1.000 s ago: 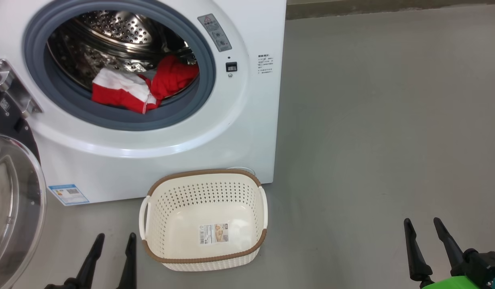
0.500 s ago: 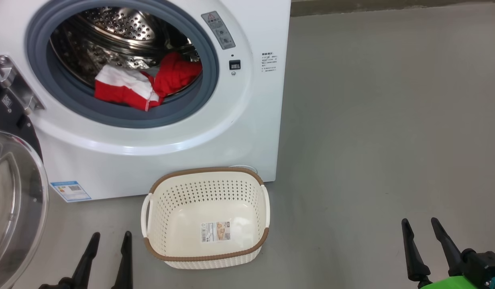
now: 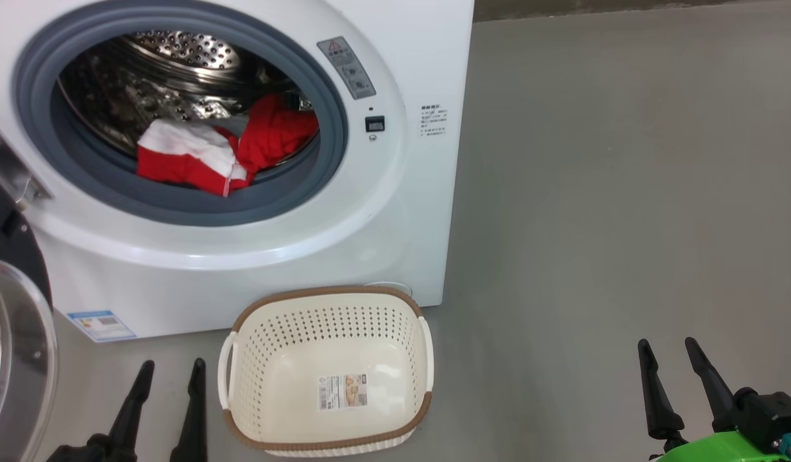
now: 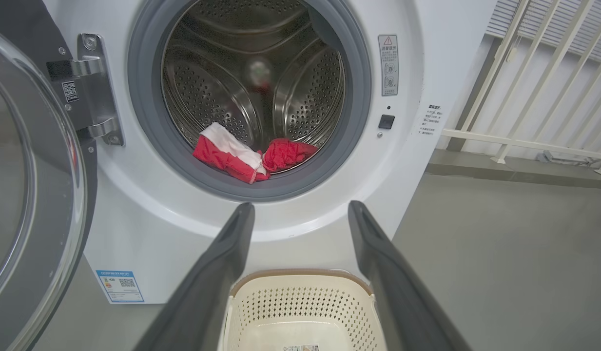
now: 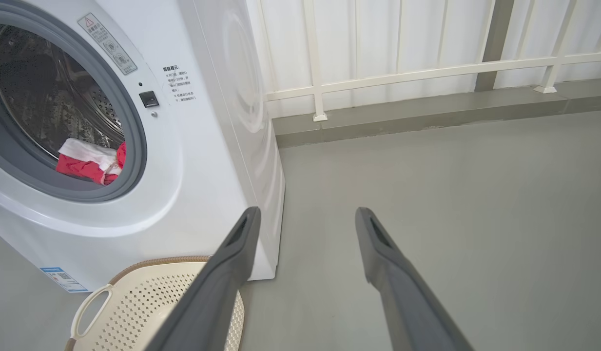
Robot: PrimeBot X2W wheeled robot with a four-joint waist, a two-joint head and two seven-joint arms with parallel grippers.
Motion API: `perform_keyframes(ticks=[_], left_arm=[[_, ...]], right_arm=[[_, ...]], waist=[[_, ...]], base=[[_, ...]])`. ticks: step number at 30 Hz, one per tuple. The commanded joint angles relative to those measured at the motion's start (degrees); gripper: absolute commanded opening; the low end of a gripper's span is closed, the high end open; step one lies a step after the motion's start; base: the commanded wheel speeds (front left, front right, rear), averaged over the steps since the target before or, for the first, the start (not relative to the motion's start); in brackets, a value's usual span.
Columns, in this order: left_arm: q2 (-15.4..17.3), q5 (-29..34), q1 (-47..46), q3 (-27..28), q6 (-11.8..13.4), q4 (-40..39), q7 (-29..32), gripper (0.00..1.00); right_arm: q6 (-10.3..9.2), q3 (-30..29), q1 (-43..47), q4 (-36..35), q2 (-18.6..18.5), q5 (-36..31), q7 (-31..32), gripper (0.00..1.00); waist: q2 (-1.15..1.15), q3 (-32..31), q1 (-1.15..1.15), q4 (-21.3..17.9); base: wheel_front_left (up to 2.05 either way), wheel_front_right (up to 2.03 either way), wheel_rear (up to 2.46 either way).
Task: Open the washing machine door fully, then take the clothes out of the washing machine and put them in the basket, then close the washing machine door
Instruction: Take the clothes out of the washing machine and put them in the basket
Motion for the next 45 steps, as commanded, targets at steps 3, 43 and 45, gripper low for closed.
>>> perform_keyframes(ticks=[3,43,45], left_arm=[[0.84,-0.37,-2.82,2.43,0.09,-1.23,-0.29,1.00],[4.87,4.06,-32.99,-0.28,0.09,20.17,-0.29,1.00],[6.14,3.78,-37.09,-0.92,0.09,22.48,-0.29,1.00]], right_arm=[[0.28,1.80,-2.19,-1.34,-0.81,0.46,-0.52,1.00],[0.28,5.48,-9.86,-2.10,-0.81,2.62,-0.52,1.00],[0.28,5.77,-10.70,-2.28,-0.81,3.01,-0.52,1.00]], waist=[[0.00,0.29,0.00,-0.10],[0.00,16.82,0.00,-5.88],[0.00,18.78,0.00,-6.97]], base=[[1.19,-1.19,0.00],[0.17,-0.17,0.00],[0.00,0.00,0.00]])
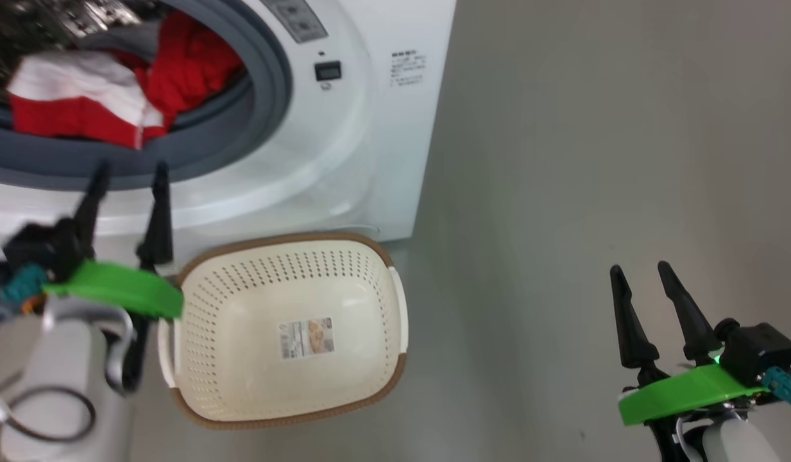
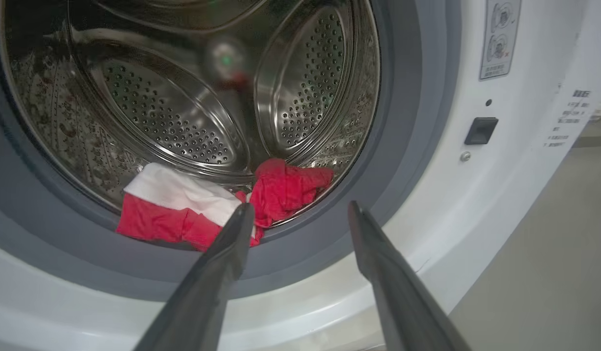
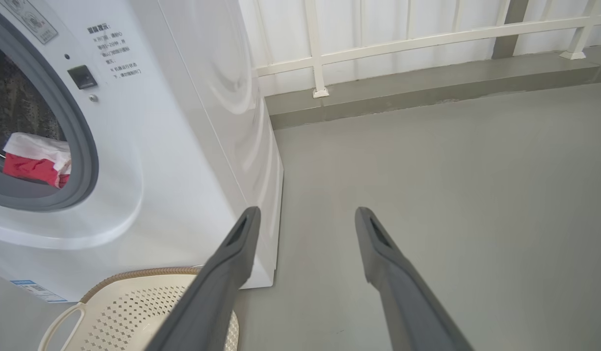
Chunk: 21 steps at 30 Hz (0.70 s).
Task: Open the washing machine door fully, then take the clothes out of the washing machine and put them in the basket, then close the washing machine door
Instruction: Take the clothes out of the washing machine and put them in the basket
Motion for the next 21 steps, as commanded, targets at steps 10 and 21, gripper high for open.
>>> perform_keyframes(ticks=[10,21], left_arm=[[9.46,-1.46,-16.67,-0.29,0.09,8.72,-0.29,1.00],[15.03,0.54,-28.58,-1.85,0.09,17.59,-0.29,1.00]], right_arm=[[0.28,2.70,-5.41,-3.11,-0.74,3.30,-0.51,1.00],[0.28,4.58,-7.42,-4.95,-0.74,5.68,-0.51,1.00]], waist=[[0.00,12.17,0.00,-8.45],[0.00,17.60,0.00,-12.39]], base=[[0.00,0.00,0.00],[0.00,0.00,0.00]])
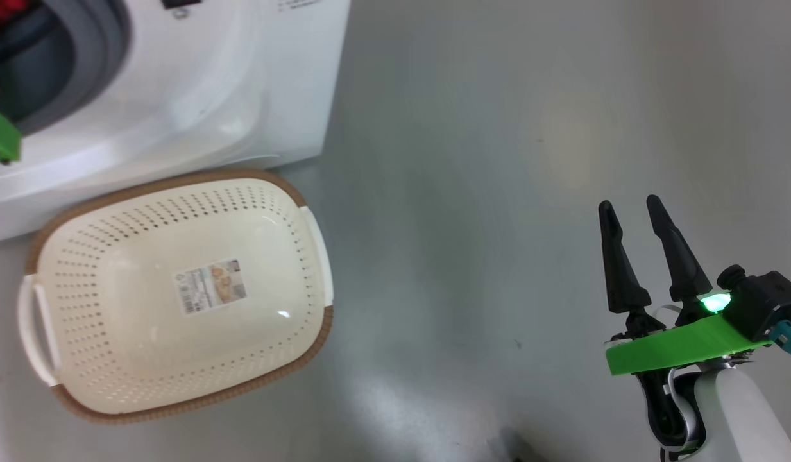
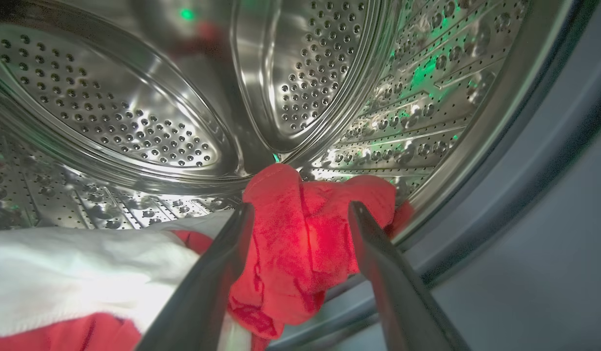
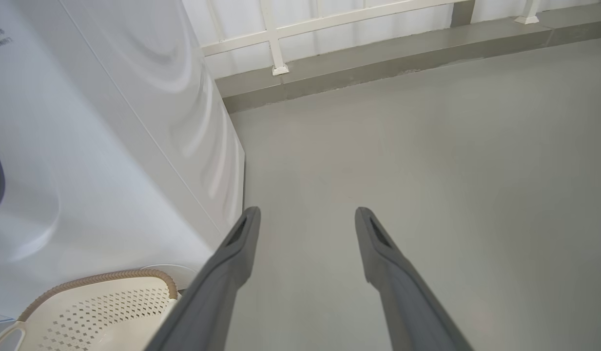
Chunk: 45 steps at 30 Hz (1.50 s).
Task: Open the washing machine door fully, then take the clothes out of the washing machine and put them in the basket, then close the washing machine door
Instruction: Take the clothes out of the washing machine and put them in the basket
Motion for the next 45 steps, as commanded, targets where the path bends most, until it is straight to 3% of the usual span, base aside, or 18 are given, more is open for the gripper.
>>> perform_keyframes(ticks=[1,10,23,24,25,26,27,37,45], left_arm=[[3.77,0.85,-1.52,0.40,0.09,-0.06,-0.29,1.00],[7.00,3.40,-6.50,-0.35,0.48,6.51,-0.29,1.00],[7.59,4.49,-9.11,-0.64,2.14,14.83,-0.29,1.00],[7.51,4.57,-9.18,-0.78,2.13,15.19,-0.29,0.93],[7.42,4.59,-9.26,-0.85,2.12,15.48,-0.29,0.60],[7.30,4.62,-9.30,-0.98,2.07,15.85,-0.29,0.39],[7.09,4.65,-9.44,-1.22,1.97,16.45,-0.29,0.00],[5.47,3.72,-8.88,-1.21,1.49,16.40,-0.29,0.00],[2.40,-0.18,-4.62,2.22,0.70,10.74,-0.29,0.00]], right_arm=[[0.28,1.56,-0.50,-1.57,-0.72,0.53,-0.37,1.00],[0.28,2.71,-0.51,-2.23,-0.72,0.64,-0.37,1.00],[0.28,3.62,-0.23,-2.36,-0.72,0.17,-0.37,1.00],[0.28,3.69,-0.26,-2.37,-0.72,0.13,-0.37,1.00],[0.28,3.73,-0.33,-2.38,-0.72,0.09,-0.37,1.00],[0.28,3.76,-0.39,-2.38,-0.72,0.06,-0.37,1.00],[0.28,3.90,-0.48,-2.42,-0.72,-0.03,-0.37,1.00],[0.28,3.52,-0.47,-2.32,-0.72,-0.69,-0.37,1.00],[0.28,2.66,-0.45,-1.86,-0.72,-2.22,-0.37,1.00]], waist=[[0.00,2.81,0.00,-2.75],[0.00,4.25,0.00,-4.63],[0.00,4.06,0.00,-4.72],[0.00,4.00,0.00,-4.64],[0.00,3.94,0.00,-4.57],[0.00,3.87,0.00,-4.49],[0.00,3.73,0.00,-4.37],[0.00,2.65,0.00,-3.17],[0.00,0.10,0.00,-0.42]], base=[[0.00,0.00,0.00],[0.00,0.00,0.00],[0.00,0.00,0.00],[0.00,0.00,0.00],[0.00,0.00,0.00],[0.00,0.00,0.00],[0.00,0.00,0.00],[0.00,0.00,0.00],[0.00,0.00,0.00]])
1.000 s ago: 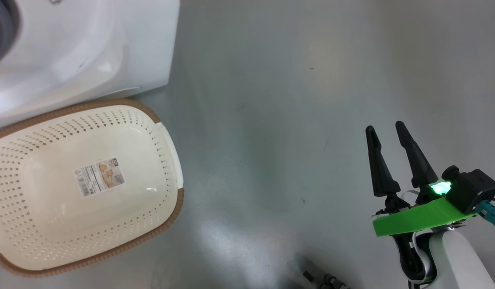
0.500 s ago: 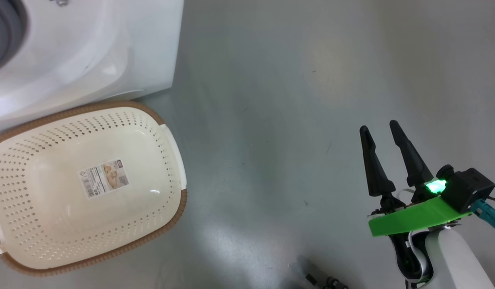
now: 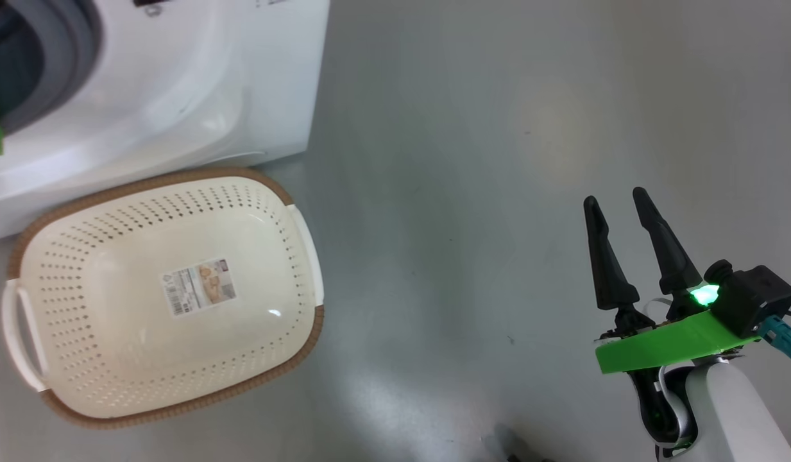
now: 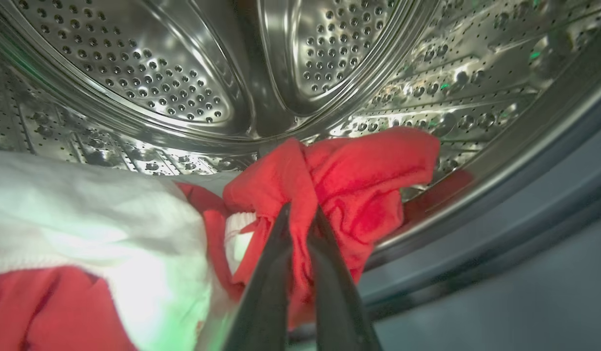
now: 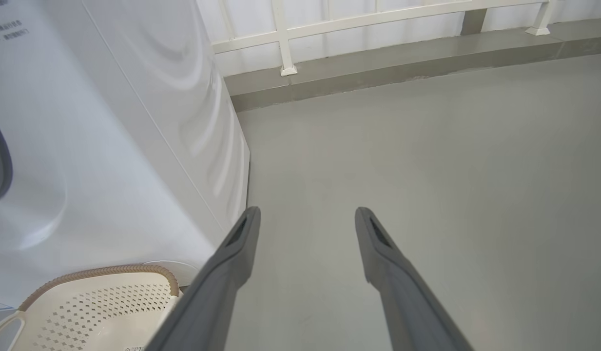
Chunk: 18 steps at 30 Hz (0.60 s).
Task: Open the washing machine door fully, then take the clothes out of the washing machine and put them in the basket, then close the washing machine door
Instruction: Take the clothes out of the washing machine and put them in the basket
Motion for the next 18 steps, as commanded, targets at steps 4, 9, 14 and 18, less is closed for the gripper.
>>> perform_keyframes(ticks=[4,9,14,18], left_arm=[[0.13,-3.53,5.18,4.37,-0.61,-6.07,-0.23,0.00],[-2.65,-6.15,9.80,7.54,-0.84,-12.40,-0.23,0.00],[-4.54,-8.13,14.46,8.00,-0.87,-19.03,-0.23,0.00],[-5.92,-9.28,20.92,8.38,-0.88,-27.71,-0.23,0.00]], right_arm=[[0.28,0.40,0.81,-0.63,-0.74,-1.66,-0.37,1.00],[0.28,-0.45,1.39,-0.12,-0.74,-2.57,-0.37,1.00],[0.28,-1.25,2.05,0.24,-0.74,-3.03,-0.37,1.00],[0.28,-1.99,3.15,0.71,-0.74,-3.29,-0.37,1.00]], waist=[[0.00,-2.98,0.00,2.89],[0.00,-5.11,0.00,4.95],[0.00,-6.70,0.00,6.57],[0.00,-8.94,0.00,8.21]], base=[[0.00,0.00,0.00],[0.00,0.00,0.00],[0.00,0.00,0.00],[0.00,0.00,0.00]])
